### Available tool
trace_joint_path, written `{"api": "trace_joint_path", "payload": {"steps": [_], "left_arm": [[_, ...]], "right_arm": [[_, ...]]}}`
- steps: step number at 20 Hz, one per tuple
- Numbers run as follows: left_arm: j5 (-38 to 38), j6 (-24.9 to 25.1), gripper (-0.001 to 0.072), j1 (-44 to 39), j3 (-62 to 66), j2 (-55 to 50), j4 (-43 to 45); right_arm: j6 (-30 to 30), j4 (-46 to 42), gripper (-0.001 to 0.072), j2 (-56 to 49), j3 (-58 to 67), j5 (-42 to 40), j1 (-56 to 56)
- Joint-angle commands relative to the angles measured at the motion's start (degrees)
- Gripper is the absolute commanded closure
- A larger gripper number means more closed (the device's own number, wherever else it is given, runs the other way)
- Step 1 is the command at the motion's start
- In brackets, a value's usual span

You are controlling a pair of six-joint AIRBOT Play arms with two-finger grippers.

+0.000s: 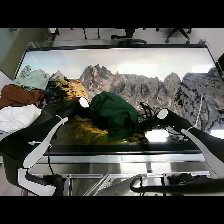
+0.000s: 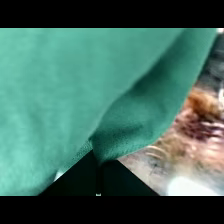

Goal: Fold the shirts.

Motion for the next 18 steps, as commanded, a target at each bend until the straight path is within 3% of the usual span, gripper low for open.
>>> {"api": "trace_joint_path", "payload": {"steps": [1,5,10,18], "left_arm": [[-6.2,0.5,0.0692,2.1,5.6,3.4,-0.5],[-12.6,-0.7,0.0692,5.6,11.4,11.0,-0.6],[-12.5,-2.2,0.0692,4.3,16.5,19.2,-0.7],[-5.1,-2.0,0.0692,-4.0,4.0,21.0,-0.4]], "right_arm": [[-2.0,-1.8,0.0692,2.1,4.1,5.6,-3.0],[-2.1,-2.1,0.0692,9.3,14.4,11.8,-9.6],[-3.8,1.3,0.0692,17.4,26.0,14.4,-11.0],[-4.2,4.5,0.0692,18.6,17.9,20.4,-10.0]]}}
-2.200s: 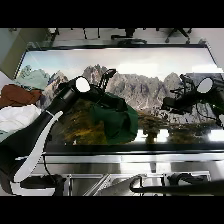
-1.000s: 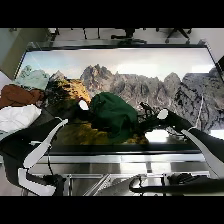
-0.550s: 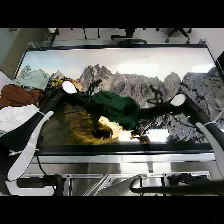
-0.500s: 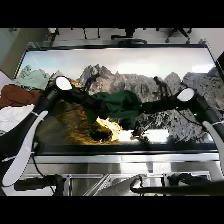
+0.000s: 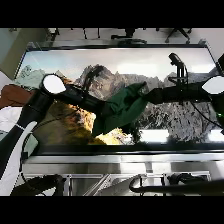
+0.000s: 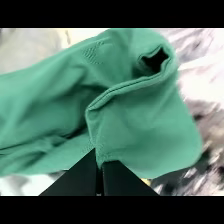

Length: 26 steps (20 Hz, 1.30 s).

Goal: Fold the shirts.

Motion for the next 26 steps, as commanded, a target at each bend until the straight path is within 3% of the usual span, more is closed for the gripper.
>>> {"api": "trace_joint_path", "payload": {"steps": [1,6,7,8,9,10,17,18,19,20,21,26], "left_arm": [[5.1,0.0,0.0689,-2.3,-7.4,-0.7,0.4],[7.8,2.1,0.0687,-1.4,-16.2,-7.0,1.2],[8.7,2.6,0.0645,-1.4,-17.2,-8.7,1.3],[9.0,3.1,0.0272,-1.4,-17.4,-10.7,1.2],[9.0,3.0,0.0027,-1.4,-17.3,-12.3,0.2],[9.1,3.6,0.0057,-1.4,-17.3,-13.6,-0.8],[5.8,4.5,0.0058,3.5,-11.2,-15.9,-0.2],[4.3,4.5,0.0091,4.2,-10.3,-15.9,-0.2],[2.4,4.5,0.038,4.7,-9.5,-15.9,-0.2],[0.5,4.6,0.0563,5.0,-8.9,-15.9,-0.3],[-0.9,4.6,0.0595,4.9,-8.3,-15.8,-0.2],[-3.4,4.5,0.0604,4.8,-7.2,-15.8,-0.4]], "right_arm": [[-0.2,0.6,0.0692,0.3,-6.5,2.0,0.3],[-0.2,-2.8,0.0692,0.3,-17.3,0.5,0.3],[-0.2,-3.5,0.0693,0.3,-19.0,0.2,0.3],[-0.1,-4.5,0.0692,0.3,-20.3,-0.1,0.3],[0.1,-5.6,0.0693,0.3,-21.4,-0.2,0.3],[0.8,-7.2,0.0692,0.3,-21.9,-0.1,0.3],[2.5,-13.9,0.0692,0.3,-21.9,-0.8,0.0],[2.5,-14.6,0.0692,0.3,-21.9,-0.9,0.0],[2.4,-14.8,0.0692,0.3,-21.9,-0.9,0.0],[2.4,-14.8,0.0692,0.3,-21.9,-1.0,0.0],[2.4,-14.9,0.0692,0.3,-21.9,-1.3,0.0],[2.4,-16.9,0.0693,0.3,-21.9,-1.9,0.0]]}}
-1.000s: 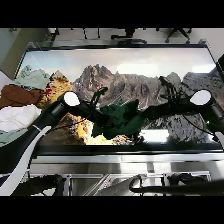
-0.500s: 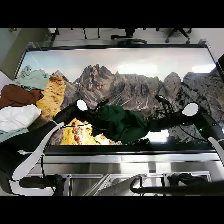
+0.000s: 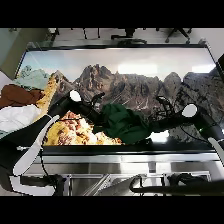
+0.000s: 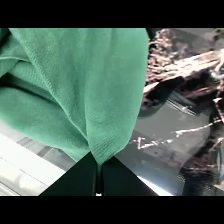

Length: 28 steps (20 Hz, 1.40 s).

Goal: Fold the shirts.

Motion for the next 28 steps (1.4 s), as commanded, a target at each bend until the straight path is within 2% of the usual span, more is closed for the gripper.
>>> {"api": "trace_joint_path", "payload": {"steps": [1,3,6,11,15,18,21,24,28], "left_arm": [[-2.9,0.0,0.0692,0.2,0.7,0.5,-0.4],[-2.8,0.0,0.0693,0.9,0.8,4.2,-0.4],[-4.3,-1.7,0.0693,4.4,6.2,13.1,-0.4],[-4.0,-7.4,0.0693,10.9,25.4,29.2,-0.4],[-3.2,-7.7,0.0693,13.4,40.2,38.9,0.1],[-3.1,-7.8,0.0693,16.6,44.8,44.0,2.8],[-3.0,-7.7,0.0693,20.1,42.4,46.6,3.0],[-1.3,-7.5,0.0692,21.6,32.7,46.2,3.0],[0.9,-4.0,0.0692,18.1,20.3,37.4,3.2]], "right_arm": [[0.0,-2.4,0.0692,0.2,0.3,-0.8,-0.1],[0.0,-2.5,0.0693,1.2,3.0,-0.6,-2.0],[-1.9,-3.0,0.0693,4.0,14.6,0.5,-7.6],[-5.0,-2.8,0.0693,7.5,41.2,1.0,-13.3],[-6.0,-2.8,0.0692,10.6,57.8,1.1,-13.3],[-7.9,-2.7,0.0693,12.4,62.9,1.0,-13.3],[-8.9,-1.2,0.0692,12.2,63.3,1.3,-13.3],[-11.5,7.4,0.0692,7.1,63.2,5.7,-13.3],[-12.3,14.0,0.0692,-4.7,59.3,9.7,-13.2]]}}
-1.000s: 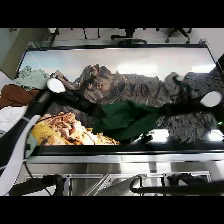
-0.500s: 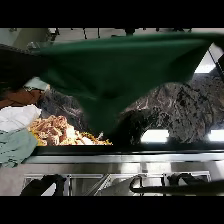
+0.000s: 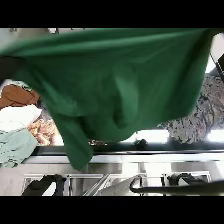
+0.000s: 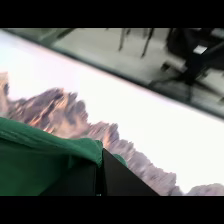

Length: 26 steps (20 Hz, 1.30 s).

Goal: Fold the shirts.

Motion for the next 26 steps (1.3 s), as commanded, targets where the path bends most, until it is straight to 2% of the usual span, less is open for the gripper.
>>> {"api": "trace_joint_path", "payload": {"steps": [1,7,8,9,10,11,12,13,14,16,20,22,26], "left_arm": [[2.6,4.3,0.0691,-2.7,-10.2,-8.3,-0.1],[8.9,6.8,0.0685,-4.0,-20.1,-35.5,-0.2],[8.3,6.7,0.049,-3.2,-18.7,-40.7,-0.3],[6.7,6.7,0.0197,-2.7,-16.5,-45.1,-0.8],[4.7,6.0,0.0099,-1.9,-13.7,-49.0,-1.2],[2.2,5.8,0.0098,-1.0,-11.0,-51.9,-2.0],[-0.9,5.2,0.0098,-0.1,-7.7,-54.2,-2.2],[-4.2,4.5,0.0098,0.7,-4.8,-55.7,-2.1],[-7.8,4.1,0.0098,1.5,-2.4,-56.4,-2.1],[-12.0,4.1,0.0099,1.9,-2.3,-54.9,-1.0],[-9.0,4.1,0.0099,-0.5,-15.2,-47.4,10.3],[-7.8,4.1,0.0098,-2.1,-21.4,-44.9,13.4],[-1.8,3.8,0.0099,-5.0,-27.3,-43.5,16.8]], "right_arm": [[-1.1,7.2,0.0692,-10.4,-4.2,2.9,0.1],[-1.0,7.6,0.0692,-35.1,-15.8,-0.3,0.1],[-0.3,7.6,0.0691,-38.9,-15.9,-0.7,0.1],[1.0,7.6,0.0691,-42.0,-15.9,-1.4,0.0],[2.2,7.6,0.0676,-43.9,-15.9,-2.3,0.0],[2.7,7.6,0.057,-44.6,-15.8,-2.8,-0.1],[2.9,7.6,0.0434,-44.3,-15.8,-2.9,-0.5],[3.3,7.5,0.035,-43.2,-15.6,-2.3,-1.2],[4.4,7.1,0.032,-41.7,-15.5,-1.3,-2.3],[6.7,4.3,0.0321,-37.9,-15.6,2.7,-5.6],[9.9,-2.3,0.0322,-28.8,-25.9,9.9,-10.0],[10.7,-4.5,0.0322,-22.4,-36.9,9.1,-11.4],[12.5,-4.3,0.0321,-12.3,-56.0,2.6,-12.0]]}}
